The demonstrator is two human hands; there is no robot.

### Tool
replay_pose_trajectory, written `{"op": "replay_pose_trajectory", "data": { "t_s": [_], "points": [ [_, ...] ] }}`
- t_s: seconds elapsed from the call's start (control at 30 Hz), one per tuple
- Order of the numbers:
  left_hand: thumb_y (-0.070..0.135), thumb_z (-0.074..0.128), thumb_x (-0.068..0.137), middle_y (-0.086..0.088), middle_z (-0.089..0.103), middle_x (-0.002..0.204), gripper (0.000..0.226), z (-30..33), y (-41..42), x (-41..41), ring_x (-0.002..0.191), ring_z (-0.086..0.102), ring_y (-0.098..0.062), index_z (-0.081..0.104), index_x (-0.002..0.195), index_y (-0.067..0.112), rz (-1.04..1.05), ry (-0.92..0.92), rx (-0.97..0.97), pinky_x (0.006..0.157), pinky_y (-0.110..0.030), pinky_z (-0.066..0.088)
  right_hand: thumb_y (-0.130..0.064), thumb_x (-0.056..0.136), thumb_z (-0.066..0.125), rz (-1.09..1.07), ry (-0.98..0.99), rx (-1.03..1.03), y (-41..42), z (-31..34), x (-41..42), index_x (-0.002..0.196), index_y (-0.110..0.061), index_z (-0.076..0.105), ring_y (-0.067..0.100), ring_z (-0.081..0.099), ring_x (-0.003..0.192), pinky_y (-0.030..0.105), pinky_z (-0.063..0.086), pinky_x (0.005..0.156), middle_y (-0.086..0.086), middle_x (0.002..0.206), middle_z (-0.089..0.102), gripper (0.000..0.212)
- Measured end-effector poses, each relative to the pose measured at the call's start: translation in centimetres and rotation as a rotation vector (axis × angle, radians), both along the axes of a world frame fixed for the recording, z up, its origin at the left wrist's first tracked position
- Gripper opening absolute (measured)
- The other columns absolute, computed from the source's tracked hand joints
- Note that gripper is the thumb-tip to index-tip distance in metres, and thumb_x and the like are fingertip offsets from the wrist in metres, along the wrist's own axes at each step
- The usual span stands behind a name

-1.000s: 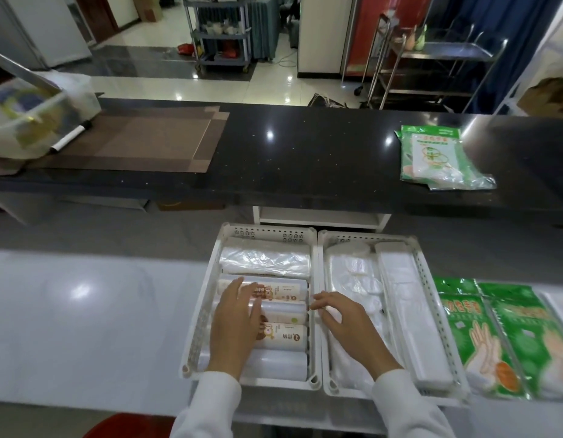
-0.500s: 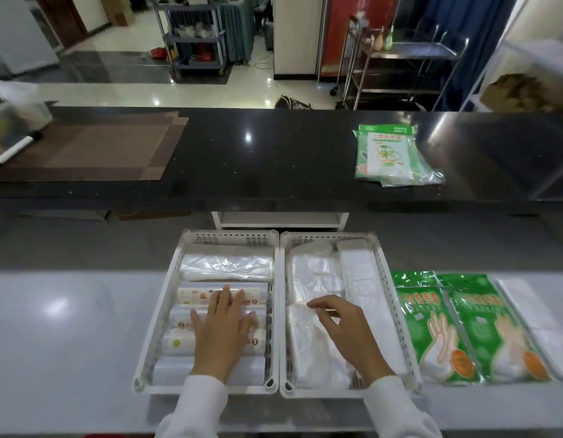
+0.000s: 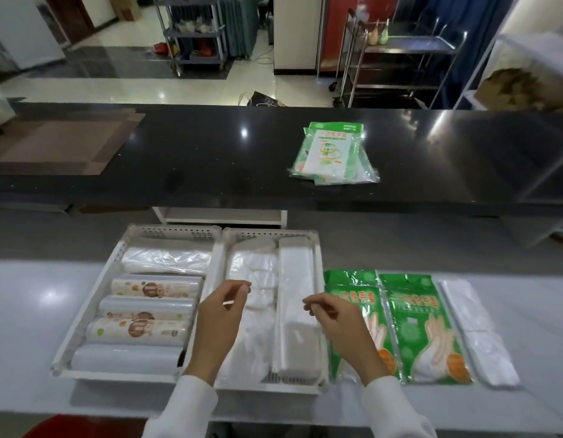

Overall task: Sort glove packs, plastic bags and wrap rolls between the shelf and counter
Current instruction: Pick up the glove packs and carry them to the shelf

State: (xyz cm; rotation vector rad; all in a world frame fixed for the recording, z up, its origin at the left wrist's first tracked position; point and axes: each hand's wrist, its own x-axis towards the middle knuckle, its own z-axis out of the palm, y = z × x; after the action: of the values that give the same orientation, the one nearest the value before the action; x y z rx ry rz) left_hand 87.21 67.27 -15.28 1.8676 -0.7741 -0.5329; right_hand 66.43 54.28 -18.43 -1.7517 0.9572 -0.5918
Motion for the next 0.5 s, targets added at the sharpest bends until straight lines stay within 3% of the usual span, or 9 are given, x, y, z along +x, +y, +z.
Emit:
{"op": "replay_pose_trajectory", "data": {
  "t_s": [0.27, 0.5],
  "points": [
    [0.016, 0.06, 0.103, 0.006, 0.078, 0.089, 0.017, -1.4, -1.8, -9.0, 0.086, 0.075, -0.011, 0.075, 0.099, 0.024, 0.035, 0.236, -0.035, 0.084, -0.038, 0.061, -0.006, 0.102, 0.062, 0.02, 0.045, 0.069, -1.3, -0.9, -7.5, 0.103, -0.036, 0.075, 0.002, 0.072, 0.097, 0.021, 0.058, 0.089, -0.023, 0.098, 0.076, 0.032],
    [0.014, 0.062, 0.102, 0.008, 0.078, 0.089, 0.016, -1.1, -2.3, -12.4, 0.085, 0.074, -0.01, 0.074, 0.097, 0.023, -0.098, 0.255, -0.03, 0.081, -0.035, 0.061, -0.008, 0.101, 0.063, -0.055, 0.065, 0.088, 0.1, 0.1, -11.0, 0.104, -0.03, 0.076, 0.002, 0.073, 0.094, 0.021, 0.059, 0.085, -0.02, 0.096, 0.078, 0.026]
  ]
}}
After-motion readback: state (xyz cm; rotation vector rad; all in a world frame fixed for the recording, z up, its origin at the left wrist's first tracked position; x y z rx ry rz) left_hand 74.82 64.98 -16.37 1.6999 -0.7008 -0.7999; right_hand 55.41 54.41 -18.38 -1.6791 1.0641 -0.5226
